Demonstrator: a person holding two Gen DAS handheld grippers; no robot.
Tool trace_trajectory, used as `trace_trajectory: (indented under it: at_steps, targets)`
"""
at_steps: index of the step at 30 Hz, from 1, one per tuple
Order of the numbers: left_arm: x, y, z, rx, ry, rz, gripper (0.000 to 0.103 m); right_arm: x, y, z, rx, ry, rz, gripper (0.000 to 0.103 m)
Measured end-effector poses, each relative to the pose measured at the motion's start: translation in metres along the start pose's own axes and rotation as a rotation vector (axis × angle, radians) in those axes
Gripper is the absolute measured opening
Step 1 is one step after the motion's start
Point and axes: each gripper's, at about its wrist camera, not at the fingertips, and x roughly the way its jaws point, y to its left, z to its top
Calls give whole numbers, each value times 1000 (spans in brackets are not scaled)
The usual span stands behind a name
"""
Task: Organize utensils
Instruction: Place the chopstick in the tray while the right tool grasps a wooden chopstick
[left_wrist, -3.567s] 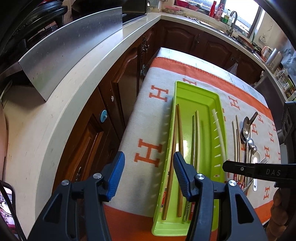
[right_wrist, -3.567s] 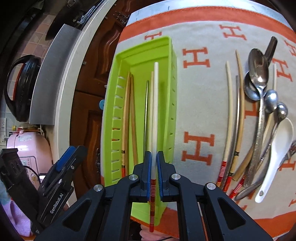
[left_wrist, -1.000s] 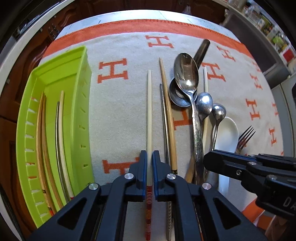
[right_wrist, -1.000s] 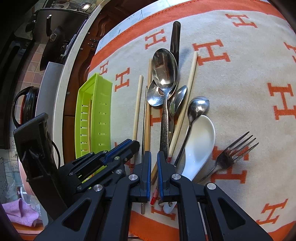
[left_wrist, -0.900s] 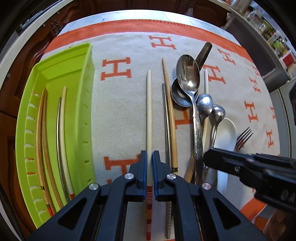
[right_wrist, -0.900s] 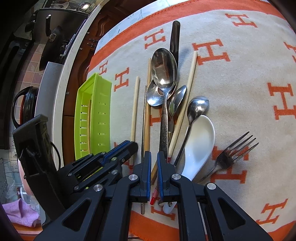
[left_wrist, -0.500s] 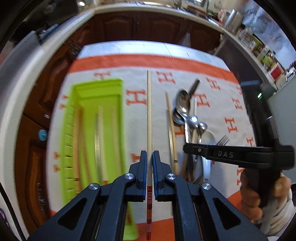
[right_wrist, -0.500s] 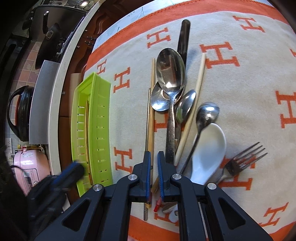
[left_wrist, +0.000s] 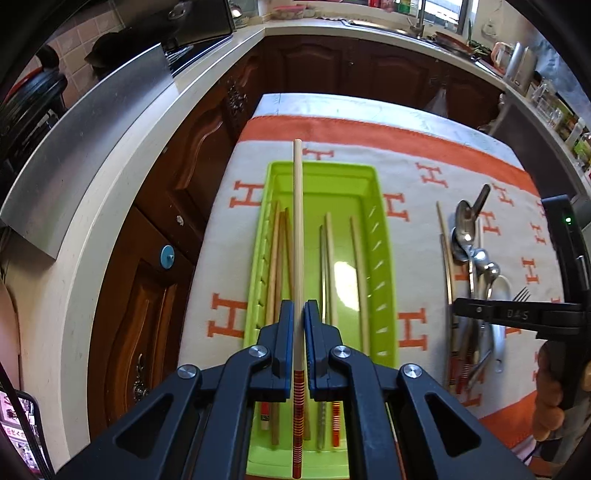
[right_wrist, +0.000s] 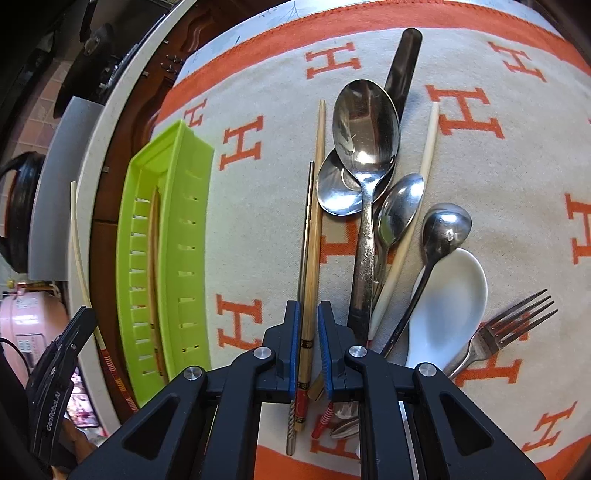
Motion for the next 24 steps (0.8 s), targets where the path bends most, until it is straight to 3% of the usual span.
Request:
trace_trajectory:
  at_steps: [11, 20, 22, 24]
  targets:
    - [24, 10, -1, -13, 35, -19, 5, 6, 23, -1, -50, -19, -114, 12]
    - [29, 8, -10, -35, 55, -80, 19, 15, 47, -2, -104, -46, -185, 12]
    - [27, 7, -11, -34, 47, -79, 25, 17, 50, -5, -109, -57, -196, 9]
    - [24, 7, -11, -36, 38, -76, 38, 16, 49, -6, -104, -67, -191, 8]
